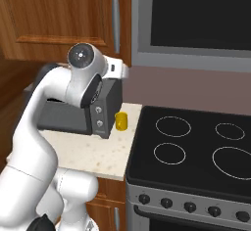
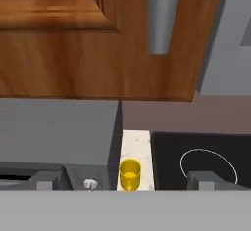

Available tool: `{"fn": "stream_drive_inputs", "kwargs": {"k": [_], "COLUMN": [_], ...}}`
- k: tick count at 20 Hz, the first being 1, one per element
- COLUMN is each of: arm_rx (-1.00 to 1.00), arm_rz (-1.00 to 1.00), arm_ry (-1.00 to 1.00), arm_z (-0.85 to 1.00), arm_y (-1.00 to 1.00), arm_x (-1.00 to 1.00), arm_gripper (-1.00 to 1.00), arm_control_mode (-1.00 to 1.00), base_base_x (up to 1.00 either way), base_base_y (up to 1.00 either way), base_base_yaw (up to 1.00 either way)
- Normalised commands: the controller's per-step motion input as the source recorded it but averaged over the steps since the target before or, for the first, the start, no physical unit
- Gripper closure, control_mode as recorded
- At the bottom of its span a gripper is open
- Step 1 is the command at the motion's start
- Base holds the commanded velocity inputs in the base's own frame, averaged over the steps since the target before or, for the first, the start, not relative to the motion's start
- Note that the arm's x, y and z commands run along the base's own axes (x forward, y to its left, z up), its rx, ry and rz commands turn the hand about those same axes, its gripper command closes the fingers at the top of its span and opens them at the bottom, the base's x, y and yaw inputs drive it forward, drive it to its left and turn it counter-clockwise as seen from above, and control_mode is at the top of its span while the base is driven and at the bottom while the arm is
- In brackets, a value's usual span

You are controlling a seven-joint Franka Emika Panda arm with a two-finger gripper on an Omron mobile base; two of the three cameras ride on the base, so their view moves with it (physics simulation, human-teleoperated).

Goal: Pick the bar soap and bar soap from the cabinet and place them on the counter.

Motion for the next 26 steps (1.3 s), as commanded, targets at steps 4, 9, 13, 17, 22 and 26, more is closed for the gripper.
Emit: {"fn": "stream_drive_inputs", "kwargs": {"k": [4, 9, 13, 17, 22, 26], "arm_rx": [0.0, 0.0, 0.0, 0.02, 0.02, 0.0], "arm_rz": [0.0, 0.0, 0.0, 0.0, 0.0, 0.0], "arm_ry": [-0.3, -0.28, -0.24, -0.22, -0.19, -0.14], "arm_z": [0.22, 0.3, 0.39, 0.43, 0.37, 0.25], "arm_y": [-0.08, -0.03, -0.07, -0.05, -0.01, 0.0], "arm_x": [0.0, -0.04, -0.08, -0.09, -0.07, -0.01], "arm_gripper": [-1.0, -1.0, -1.0, -1.0, -1.0, -1.0], "arm_control_mode": [-1.0, -1.0, -1.0, -1.0, -1.0, -1.0], "base_base_x": [0.0, 0.0, 0.0, 0.0, 0.0, 0.0], "base_base_y": [0.0, 0.0, 0.0, 0.0, 0.0, 0.0], "base_base_yaw": [0.0, 0.0, 0.0, 0.0, 0.0, 0.0]}}
